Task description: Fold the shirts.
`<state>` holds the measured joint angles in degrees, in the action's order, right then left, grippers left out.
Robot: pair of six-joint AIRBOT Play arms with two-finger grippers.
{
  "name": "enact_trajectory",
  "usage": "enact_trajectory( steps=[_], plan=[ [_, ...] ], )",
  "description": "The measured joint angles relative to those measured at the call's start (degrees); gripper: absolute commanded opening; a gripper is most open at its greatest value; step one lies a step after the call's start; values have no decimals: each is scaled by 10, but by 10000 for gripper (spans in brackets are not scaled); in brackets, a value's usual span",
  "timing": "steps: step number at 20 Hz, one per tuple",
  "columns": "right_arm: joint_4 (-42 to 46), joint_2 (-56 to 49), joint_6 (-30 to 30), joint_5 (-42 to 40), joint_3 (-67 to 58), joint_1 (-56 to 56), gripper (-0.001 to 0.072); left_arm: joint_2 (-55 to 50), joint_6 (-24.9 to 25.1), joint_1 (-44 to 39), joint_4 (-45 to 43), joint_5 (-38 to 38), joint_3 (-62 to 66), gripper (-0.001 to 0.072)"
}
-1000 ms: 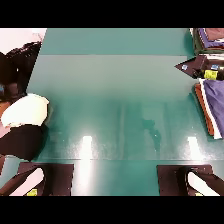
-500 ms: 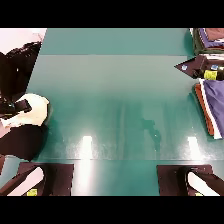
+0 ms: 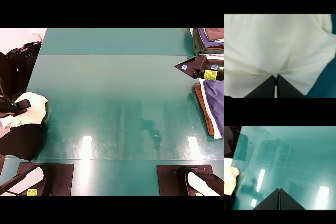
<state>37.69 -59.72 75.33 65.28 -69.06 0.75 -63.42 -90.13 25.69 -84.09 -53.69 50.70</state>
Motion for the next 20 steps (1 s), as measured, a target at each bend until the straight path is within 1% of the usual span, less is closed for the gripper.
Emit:
enact_trajectory(
  steps=[2,4,7,10,12,16,20],
  plan=[
    [-1,0,0,-6,-15,-5,13,21,20,-8,41,-33,59,23],
    [-1,0,0,-13,-44,-16,13,51,35,-34,71,-64,141,23],
    [-1,0,0,-25,-106,-44,13,87,42,-107,92,-100,297,22],
    [-1,0,0,-31,-165,-76,13,101,24,-204,80,-123,445,22],
    [-2,0,0,-33,-198,-95,13,104,1,-271,61,-125,513,22],
    [-2,0,0,-34,-239,-116,14,85,-45,-390,38,-126,565,22],
    [-2,0,0,-22,-251,-112,13,19,-80,-511,22,-128,544,23]
  ],
)
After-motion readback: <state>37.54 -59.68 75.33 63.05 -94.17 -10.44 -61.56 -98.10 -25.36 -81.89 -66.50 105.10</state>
